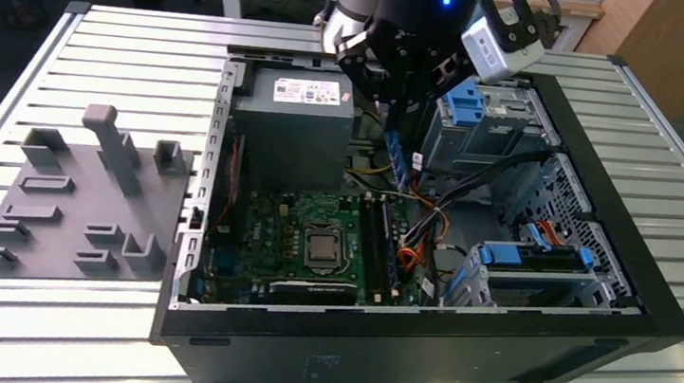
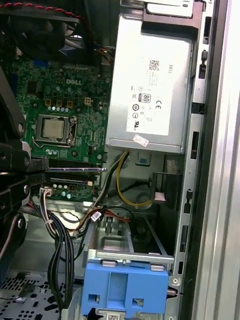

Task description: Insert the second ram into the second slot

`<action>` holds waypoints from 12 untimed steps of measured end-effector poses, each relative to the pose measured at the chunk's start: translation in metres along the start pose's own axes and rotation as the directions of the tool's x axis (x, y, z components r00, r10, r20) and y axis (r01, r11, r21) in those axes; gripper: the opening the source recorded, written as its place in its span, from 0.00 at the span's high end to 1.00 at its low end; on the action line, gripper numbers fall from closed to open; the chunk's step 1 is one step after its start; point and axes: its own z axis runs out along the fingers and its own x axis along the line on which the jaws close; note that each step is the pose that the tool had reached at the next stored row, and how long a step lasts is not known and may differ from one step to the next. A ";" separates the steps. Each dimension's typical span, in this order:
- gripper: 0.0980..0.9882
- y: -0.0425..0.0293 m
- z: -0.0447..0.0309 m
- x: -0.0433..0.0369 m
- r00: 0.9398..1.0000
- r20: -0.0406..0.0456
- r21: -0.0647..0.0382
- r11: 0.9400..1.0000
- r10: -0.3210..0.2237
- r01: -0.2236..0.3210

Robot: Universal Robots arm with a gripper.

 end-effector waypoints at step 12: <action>0.96 -0.0006 0.0038 0.0001 1.000 0.000 0.000 1.000 0.000 0.000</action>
